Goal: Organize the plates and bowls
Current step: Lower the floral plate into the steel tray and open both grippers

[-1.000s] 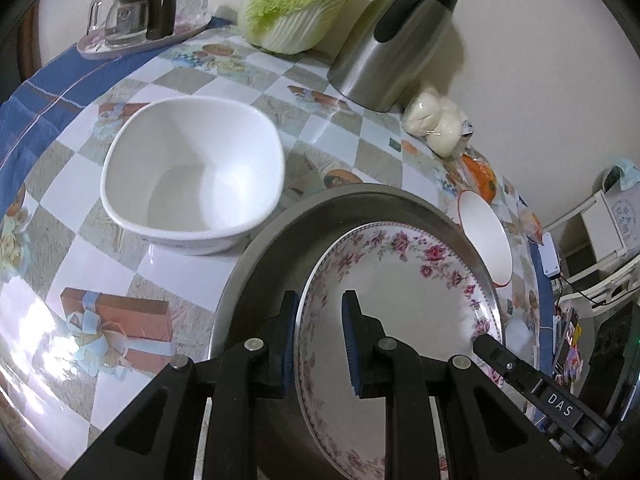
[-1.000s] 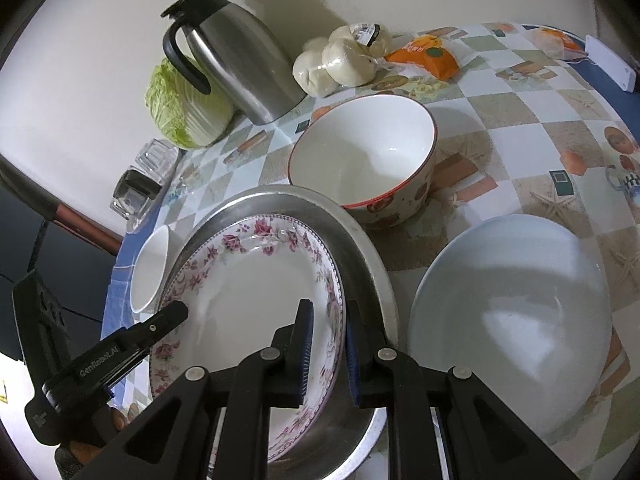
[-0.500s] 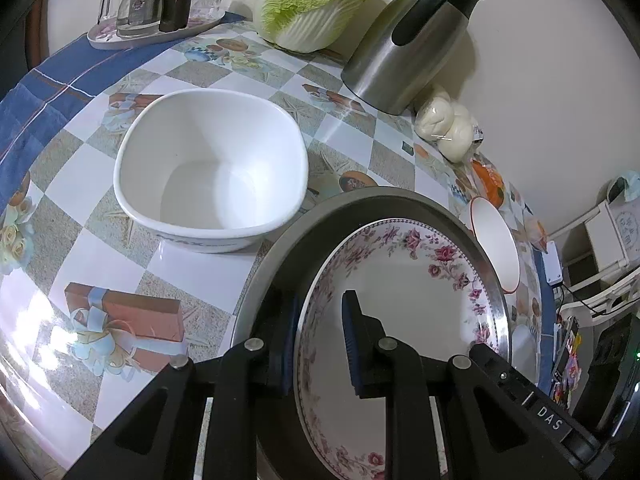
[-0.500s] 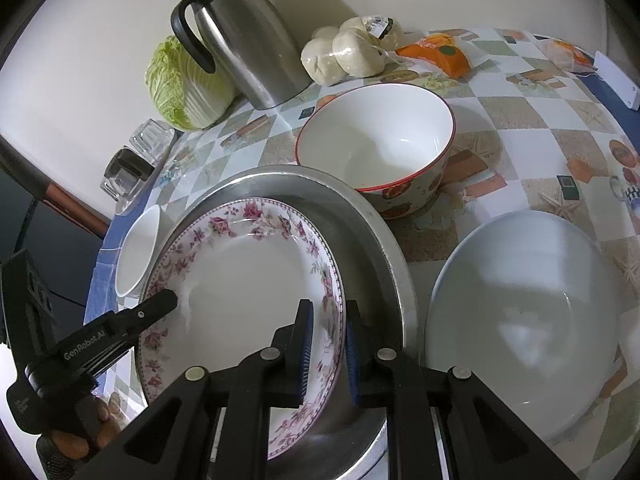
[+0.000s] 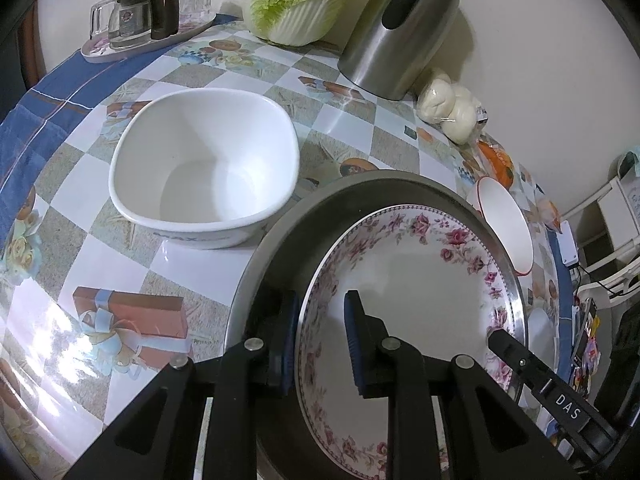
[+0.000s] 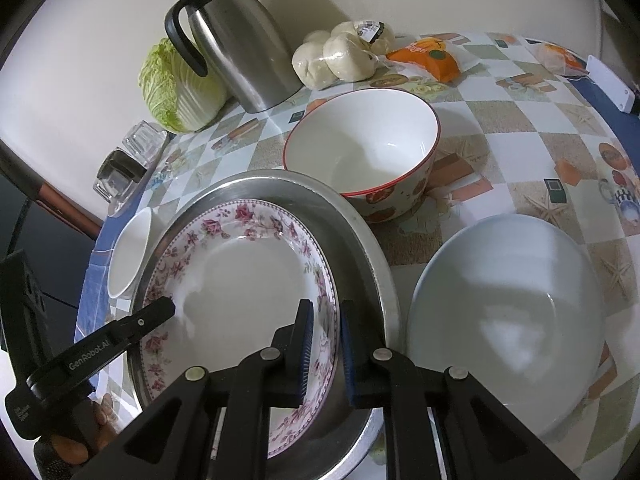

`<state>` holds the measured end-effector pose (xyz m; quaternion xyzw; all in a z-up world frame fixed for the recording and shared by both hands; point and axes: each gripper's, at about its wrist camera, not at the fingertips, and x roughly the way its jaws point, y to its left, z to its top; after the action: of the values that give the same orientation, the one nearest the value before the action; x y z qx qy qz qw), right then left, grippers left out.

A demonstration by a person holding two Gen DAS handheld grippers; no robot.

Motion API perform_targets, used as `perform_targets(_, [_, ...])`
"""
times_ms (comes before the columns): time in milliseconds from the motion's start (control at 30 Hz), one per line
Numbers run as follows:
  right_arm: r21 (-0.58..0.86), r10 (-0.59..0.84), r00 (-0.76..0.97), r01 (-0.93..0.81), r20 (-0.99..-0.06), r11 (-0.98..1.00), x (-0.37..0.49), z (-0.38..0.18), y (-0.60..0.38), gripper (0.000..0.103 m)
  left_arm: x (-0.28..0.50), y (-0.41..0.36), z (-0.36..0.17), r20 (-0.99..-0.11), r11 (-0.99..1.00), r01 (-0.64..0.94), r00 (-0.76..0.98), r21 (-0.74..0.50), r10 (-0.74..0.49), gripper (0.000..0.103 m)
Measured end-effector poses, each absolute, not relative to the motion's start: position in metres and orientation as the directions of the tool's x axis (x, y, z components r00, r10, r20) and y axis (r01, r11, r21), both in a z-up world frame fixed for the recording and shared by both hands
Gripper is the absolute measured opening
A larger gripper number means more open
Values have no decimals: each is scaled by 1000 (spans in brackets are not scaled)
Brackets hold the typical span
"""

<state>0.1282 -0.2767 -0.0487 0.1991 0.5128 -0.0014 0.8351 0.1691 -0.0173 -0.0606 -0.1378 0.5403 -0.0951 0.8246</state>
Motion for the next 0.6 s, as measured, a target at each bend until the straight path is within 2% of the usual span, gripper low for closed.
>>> perform_targets(100, [323,193,477,205,-857,924,128,-47,-277,15,168,-18,-59,-867,946,12,397,-323,-301,25])
perform_targets(167, [304,171,492,205,-854,930,126,-43,-276,15,167,-19,-54,-862,947,22,409,-320,-300,30])
perform_targets(200, [294,159,501,203,-851,934,125,-39,-276,19,166,-20,-51,-858,947,28,415,-320,-302,31])
perform_targets(333, [260,119,532,200,-838,945,122,-26,-277,19,162,-22,-39,-847,952,50,443,-303,-293,38])
perform_targets(400, [256,112,540,199,-834,946,121,-22,-278,19,159,-24,-33,-841,953,63,456,-295,-291,43])
perform_targets(500, [230,88,546,197,-833,953,119,-17,-276,19,156,-25,-26,-836,956,77,470,-281,-284,57])
perform_targets(533, [221,80,547,197,-833,955,118,-16,-275,20,155,-26,-24,-836,958,79,474,-274,-278,61])
perform_targets(600, [208,69,549,195,-833,959,116,-14,-274,29,153,-26,-21,-836,963,80,481,-256,-262,64])
